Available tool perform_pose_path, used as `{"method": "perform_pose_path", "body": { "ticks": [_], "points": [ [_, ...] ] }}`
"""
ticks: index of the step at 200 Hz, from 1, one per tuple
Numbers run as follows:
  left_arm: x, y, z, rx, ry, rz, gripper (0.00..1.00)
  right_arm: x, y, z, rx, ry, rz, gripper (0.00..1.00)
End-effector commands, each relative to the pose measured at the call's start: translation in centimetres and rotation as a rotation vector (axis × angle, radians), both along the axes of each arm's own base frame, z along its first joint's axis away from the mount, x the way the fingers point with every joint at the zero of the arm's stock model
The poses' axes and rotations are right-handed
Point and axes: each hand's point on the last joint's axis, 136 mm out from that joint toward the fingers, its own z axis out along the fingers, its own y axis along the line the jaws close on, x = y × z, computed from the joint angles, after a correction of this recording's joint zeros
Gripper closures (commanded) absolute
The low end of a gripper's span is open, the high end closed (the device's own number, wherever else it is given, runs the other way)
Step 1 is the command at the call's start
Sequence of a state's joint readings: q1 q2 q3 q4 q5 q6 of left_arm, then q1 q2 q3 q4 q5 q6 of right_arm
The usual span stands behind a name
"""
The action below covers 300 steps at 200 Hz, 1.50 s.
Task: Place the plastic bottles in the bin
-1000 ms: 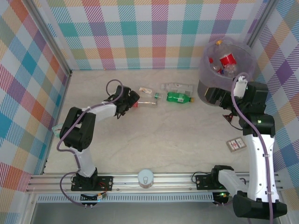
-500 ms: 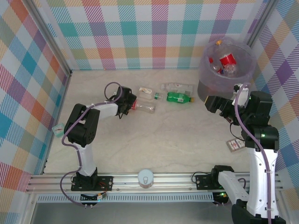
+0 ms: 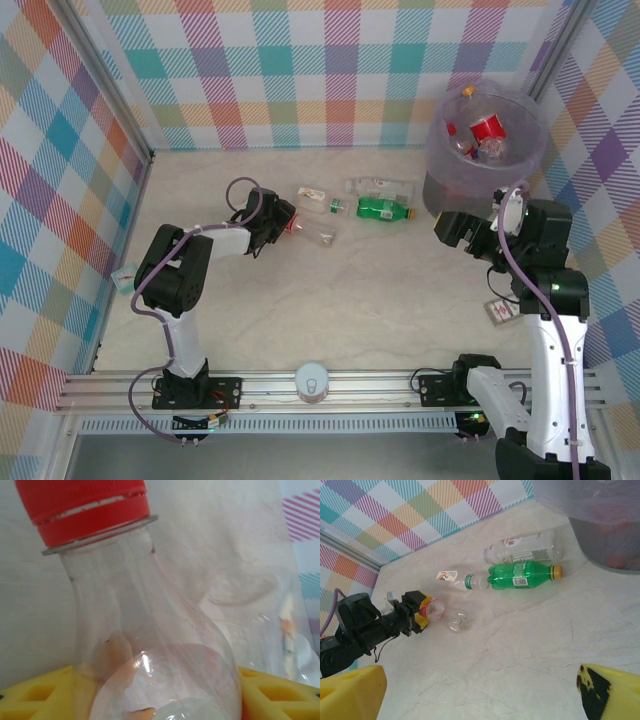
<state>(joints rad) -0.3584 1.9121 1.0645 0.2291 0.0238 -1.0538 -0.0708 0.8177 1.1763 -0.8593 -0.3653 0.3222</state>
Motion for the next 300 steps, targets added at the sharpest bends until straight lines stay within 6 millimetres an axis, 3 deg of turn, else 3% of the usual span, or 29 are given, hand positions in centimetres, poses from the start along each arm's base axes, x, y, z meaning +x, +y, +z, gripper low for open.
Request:
{"method": "perform_pose_path", "body": {
  "ticks": [1, 41, 59, 85, 115, 146, 195, 261, 300],
  "points": [
    [0.2, -1.9, 5.0, 0.005, -0.167, -0.169, 0.4, -0.1, 0.9, -0.1, 0.053, 0.003, 0.033, 0.03],
    [-2.1, -5.8, 11.3, 0.057, -0.467, -0.536, 0.42, 0.3, 2.2, 0.1, 0.121, 0.0, 0.088, 0.03],
    [-4.5, -8.0, 13.5, 0.085, -0.594, -0.722, 0.48, 0.7, 3.1, 0.0, 0.157, 0.003, 0.123, 0.03],
    [-8.4, -10.5, 15.9, 0.152, -0.755, -0.937, 0.47, 1.3, 5.1, 0.0, 0.182, 0.004, 0.187, 0.03],
    [-11.5, -11.9, 16.6, 0.229, -0.824, -1.078, 0.45, 2.5, 7.9, 0.1, 0.189, 0.007, 0.278, 0.04],
    [-13.9, -12.8, 17.0, 0.336, -0.897, -1.152, 0.46, 4.6, 10.2, -1.0, 0.178, 0.037, 0.329, 0.06],
    [-15.9, -14.4, 16.9, 0.393, -0.882, -1.243, 0.46, 5.7, 16.9, -1.4, 0.214, 0.017, 0.558, 0.07],
    [-17.3, -15.3, 18.7, 0.307, -0.941, -1.238, 0.46, 7.4, 19.5, -4.9, 0.214, 0.078, 0.618, 0.13],
    [-17.6, -15.7, 19.6, 0.298, -0.959, -1.238, 0.46, 7.1, 20.9, -5.1, 0.284, 0.1, 0.684, 0.18]
  ]
}}
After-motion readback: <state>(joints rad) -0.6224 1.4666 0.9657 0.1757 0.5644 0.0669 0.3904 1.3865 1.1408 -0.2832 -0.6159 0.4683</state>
